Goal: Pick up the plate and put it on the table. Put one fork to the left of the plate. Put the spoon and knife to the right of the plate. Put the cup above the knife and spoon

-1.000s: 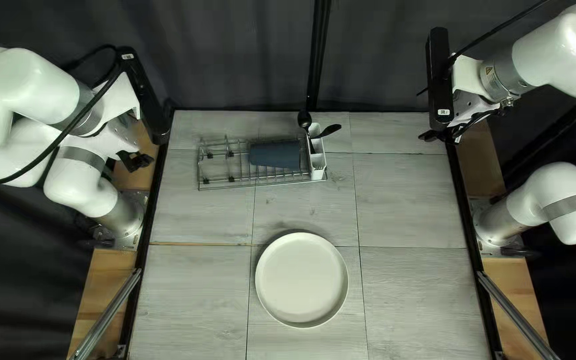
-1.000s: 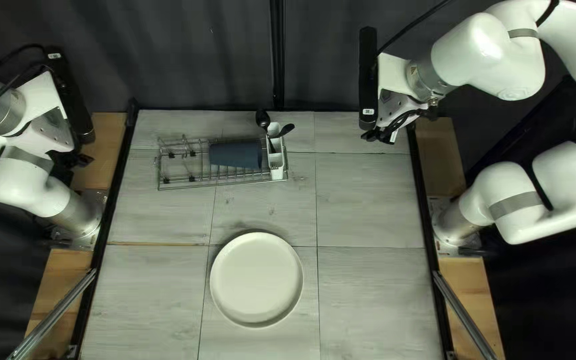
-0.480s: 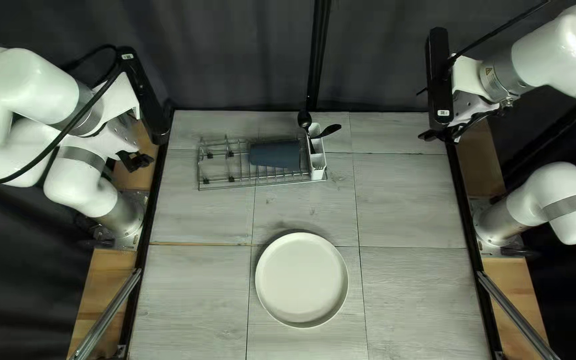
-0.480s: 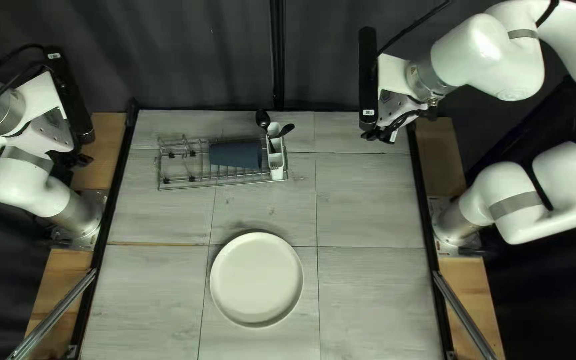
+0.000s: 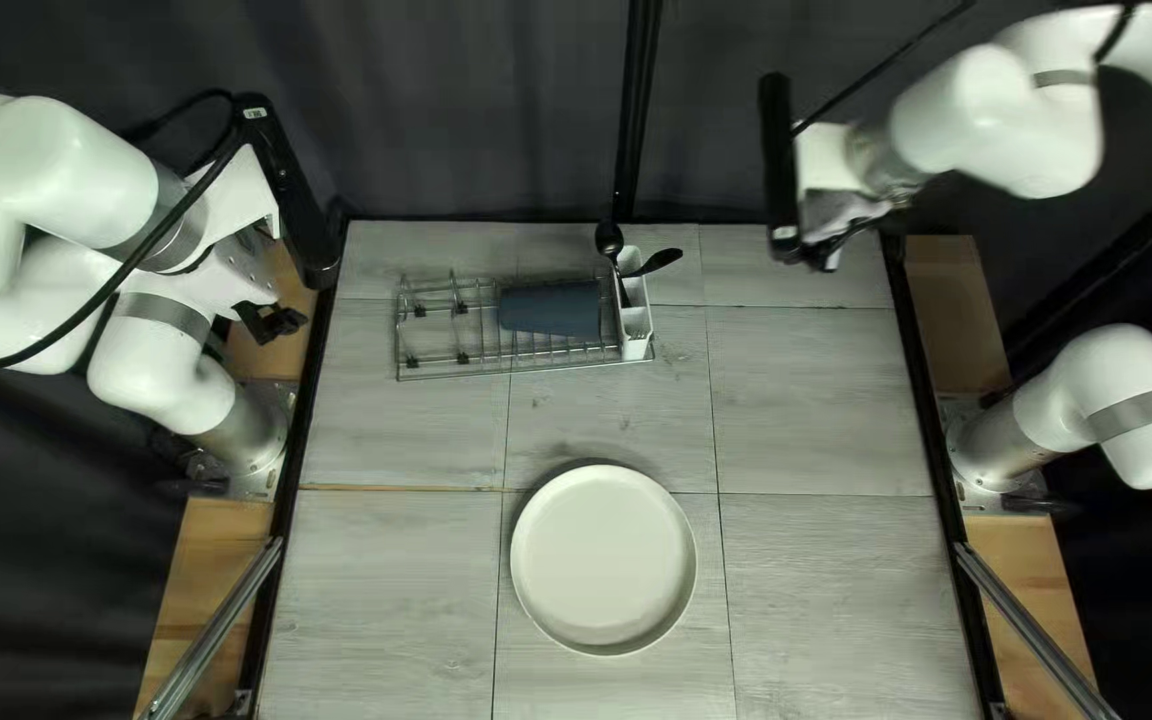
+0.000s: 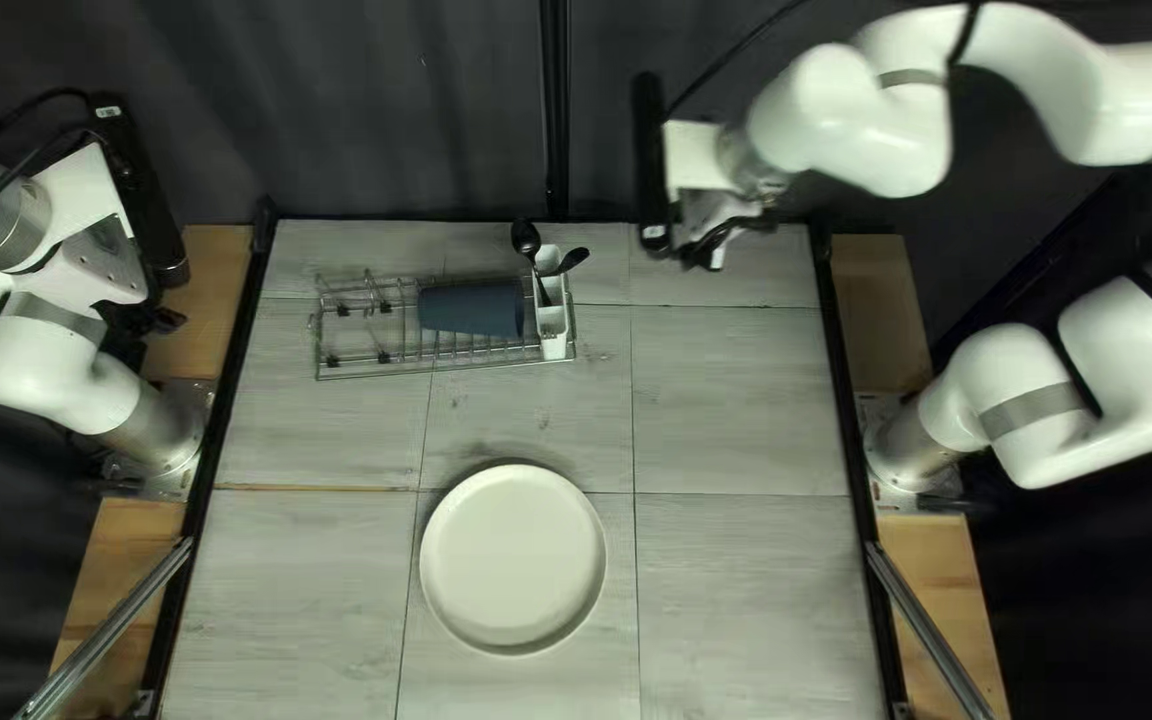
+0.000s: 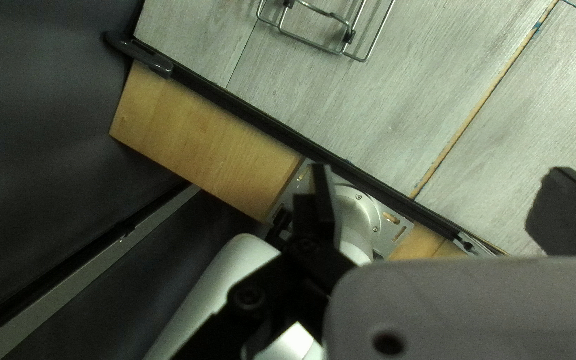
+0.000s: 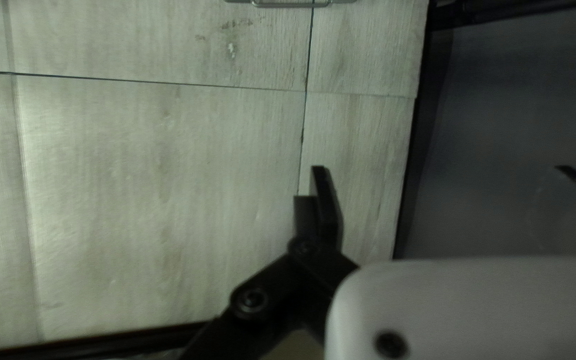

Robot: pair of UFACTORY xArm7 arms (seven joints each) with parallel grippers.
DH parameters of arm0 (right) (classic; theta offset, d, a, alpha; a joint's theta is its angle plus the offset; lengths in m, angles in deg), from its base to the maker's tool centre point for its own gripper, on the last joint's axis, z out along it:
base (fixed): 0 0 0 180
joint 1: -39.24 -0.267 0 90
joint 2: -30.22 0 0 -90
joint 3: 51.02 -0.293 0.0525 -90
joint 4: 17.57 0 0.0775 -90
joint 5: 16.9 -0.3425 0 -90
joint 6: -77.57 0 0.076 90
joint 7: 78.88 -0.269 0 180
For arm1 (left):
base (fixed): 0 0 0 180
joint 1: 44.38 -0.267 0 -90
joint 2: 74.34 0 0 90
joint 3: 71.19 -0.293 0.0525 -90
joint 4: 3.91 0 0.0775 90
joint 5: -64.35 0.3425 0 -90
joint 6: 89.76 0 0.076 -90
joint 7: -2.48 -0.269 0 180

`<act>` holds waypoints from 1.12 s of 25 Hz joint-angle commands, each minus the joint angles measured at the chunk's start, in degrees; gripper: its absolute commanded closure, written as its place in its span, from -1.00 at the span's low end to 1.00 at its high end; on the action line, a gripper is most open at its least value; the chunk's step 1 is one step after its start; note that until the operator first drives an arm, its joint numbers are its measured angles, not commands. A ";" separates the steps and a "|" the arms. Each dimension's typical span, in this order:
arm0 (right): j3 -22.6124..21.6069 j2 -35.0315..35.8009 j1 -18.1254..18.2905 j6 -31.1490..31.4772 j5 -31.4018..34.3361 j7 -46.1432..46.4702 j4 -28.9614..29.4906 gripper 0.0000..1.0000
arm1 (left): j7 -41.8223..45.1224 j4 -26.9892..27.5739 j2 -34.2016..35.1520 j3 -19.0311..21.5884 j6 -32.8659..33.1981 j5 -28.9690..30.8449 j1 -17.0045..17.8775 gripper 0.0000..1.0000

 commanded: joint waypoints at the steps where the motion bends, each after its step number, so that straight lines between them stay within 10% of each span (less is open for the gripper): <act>1: 1.72 7.40 -1.02 -6.63 2.48 -0.04 -0.17 -1.00 | 0.00 0.00 0.00 0.00 0.00 0.00 0.00 -1.00; 19: 3.45 25.55 -3.42 -16.71 -0.57 2.01 5.00 -1.00 | 0.00 0.00 0.00 0.00 0.00 0.00 0.00 -1.00; 23: 3.59 25.50 -3.21 -16.70 0.20 2.08 5.01 -0.70 | 0.00 0.00 0.00 0.00 0.00 0.00 0.00 -1.00; 24: 3.59 25.38 -3.18 -16.70 0.38 2.00 4.92 -0.35 | 0.00 0.00 0.00 0.00 0.00 0.00 0.00 -1.00; 25: 3.58 25.24 -3.15 -16.70 0.63 1.86 4.80 0.52 | 0.00 0.00 0.00 0.00 0.00 0.00 0.00 -1.00; 26: 3.55 25.13 -3.09 -16.82 1.23 1.46 4.51 0.96 | 0.00 0.00 0.00 0.00 0.00 0.00 0.00 -1.00; 28: 3.47 24.88 -3.00 -16.58 2.09 0.95 4.32 1.00 | 0.00 0.00 0.00 0.00 0.00 0.00 0.00 -1.00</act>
